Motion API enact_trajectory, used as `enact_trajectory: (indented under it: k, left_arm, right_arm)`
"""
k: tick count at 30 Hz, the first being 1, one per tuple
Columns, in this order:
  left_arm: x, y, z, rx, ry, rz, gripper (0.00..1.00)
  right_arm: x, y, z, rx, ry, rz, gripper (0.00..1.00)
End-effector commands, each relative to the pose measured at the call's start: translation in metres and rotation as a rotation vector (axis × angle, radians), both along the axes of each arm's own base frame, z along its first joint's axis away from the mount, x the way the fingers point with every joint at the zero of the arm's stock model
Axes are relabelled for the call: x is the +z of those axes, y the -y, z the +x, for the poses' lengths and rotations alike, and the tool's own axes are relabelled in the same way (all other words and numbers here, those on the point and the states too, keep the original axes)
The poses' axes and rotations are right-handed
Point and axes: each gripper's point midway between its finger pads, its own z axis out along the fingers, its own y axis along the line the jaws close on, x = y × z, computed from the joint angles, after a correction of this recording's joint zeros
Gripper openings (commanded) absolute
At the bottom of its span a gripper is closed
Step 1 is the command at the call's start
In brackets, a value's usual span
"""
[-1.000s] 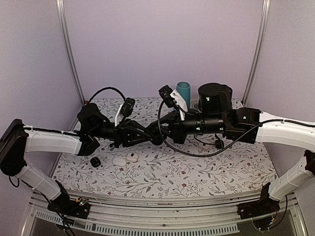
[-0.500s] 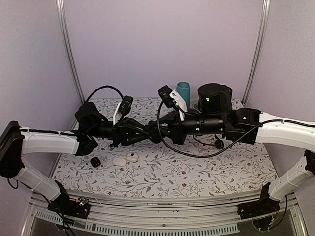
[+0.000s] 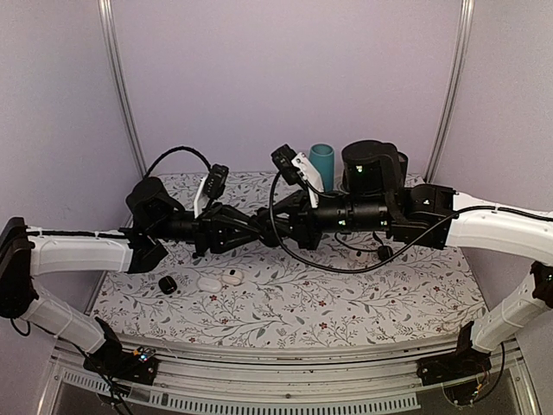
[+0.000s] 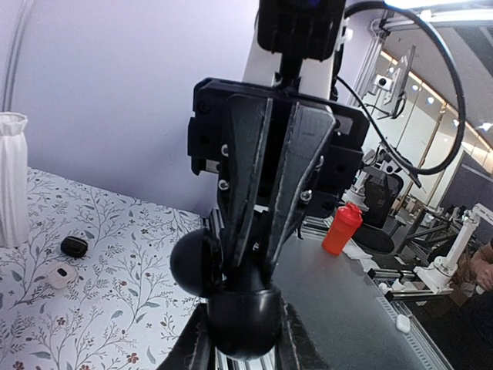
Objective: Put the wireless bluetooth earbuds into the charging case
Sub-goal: Place the left earbud in the left side groove of the charging case.
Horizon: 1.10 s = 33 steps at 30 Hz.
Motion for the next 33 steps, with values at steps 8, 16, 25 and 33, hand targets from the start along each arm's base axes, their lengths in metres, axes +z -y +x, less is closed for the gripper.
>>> enact_trajectory:
  k: [8, 16, 25, 33]
  left_arm:
    - [0.032, -0.004, -0.005, 0.044, 0.113, -0.080, 0.00]
    - [0.021, -0.006, 0.004, 0.091, 0.090, -0.063, 0.00]
    - [0.016, -0.007, 0.009, 0.108, 0.075, -0.053, 0.00]
    - [0.015, -0.006, 0.012, 0.114, 0.070, -0.053, 0.00]
  right_arm:
    - [-0.014, 0.001, 0.000, -0.030, -0.015, -0.060, 0.18]
    - [0.010, 0.005, 0.000, -0.044, 0.005, -0.010, 0.26]
    - [0.035, 0.016, 0.001, -0.075, 0.030, 0.049, 0.29]
    - [0.052, 0.031, 0.005, -0.100, 0.028, 0.113, 0.33]
